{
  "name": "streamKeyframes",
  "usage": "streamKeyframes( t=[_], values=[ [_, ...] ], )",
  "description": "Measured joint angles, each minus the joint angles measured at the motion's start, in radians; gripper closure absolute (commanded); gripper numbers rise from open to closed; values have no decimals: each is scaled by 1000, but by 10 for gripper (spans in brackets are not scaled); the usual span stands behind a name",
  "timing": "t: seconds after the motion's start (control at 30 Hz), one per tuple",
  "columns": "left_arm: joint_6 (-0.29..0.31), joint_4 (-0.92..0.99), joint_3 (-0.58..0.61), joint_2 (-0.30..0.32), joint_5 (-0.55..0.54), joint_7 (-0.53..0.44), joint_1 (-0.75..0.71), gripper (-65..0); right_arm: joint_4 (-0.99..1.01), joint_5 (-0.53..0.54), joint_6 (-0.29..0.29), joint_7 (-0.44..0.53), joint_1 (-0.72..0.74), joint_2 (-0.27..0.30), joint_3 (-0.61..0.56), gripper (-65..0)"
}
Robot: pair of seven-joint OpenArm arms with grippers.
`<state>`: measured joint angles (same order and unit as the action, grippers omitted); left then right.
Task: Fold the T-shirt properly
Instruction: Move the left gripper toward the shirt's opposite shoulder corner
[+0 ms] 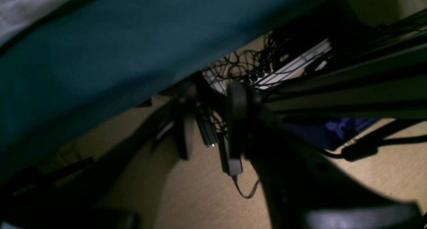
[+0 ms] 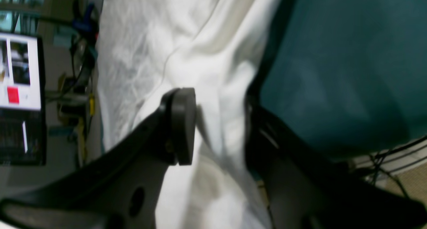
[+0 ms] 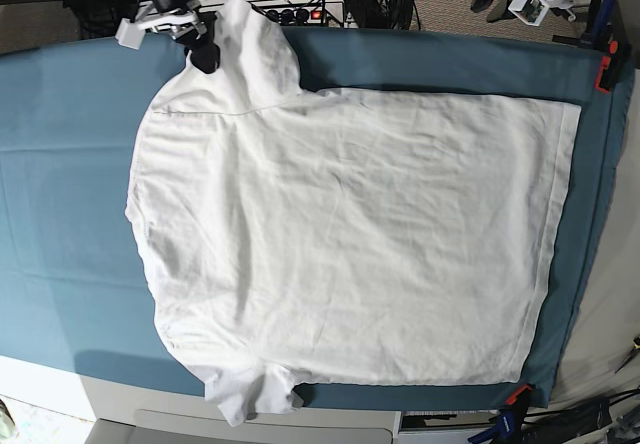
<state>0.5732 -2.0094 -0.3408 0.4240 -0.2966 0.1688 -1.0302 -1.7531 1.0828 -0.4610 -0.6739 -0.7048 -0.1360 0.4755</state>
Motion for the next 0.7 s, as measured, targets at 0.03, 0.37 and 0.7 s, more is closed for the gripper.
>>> streamKeyframes(
  t=[0.03,0.37,0.7],
  values=[
    [0,0,0,0,0,0,0,-175,0,0,0,0,0,0,-1,-211],
    [0,0,0,0,0,0,32,-175,1,-71,-1,16,1,3,-2,-17],
    [-114,0,0,0,-169,133,84,-175,1,-76,0,15,1,14,-5,0]
  ],
)
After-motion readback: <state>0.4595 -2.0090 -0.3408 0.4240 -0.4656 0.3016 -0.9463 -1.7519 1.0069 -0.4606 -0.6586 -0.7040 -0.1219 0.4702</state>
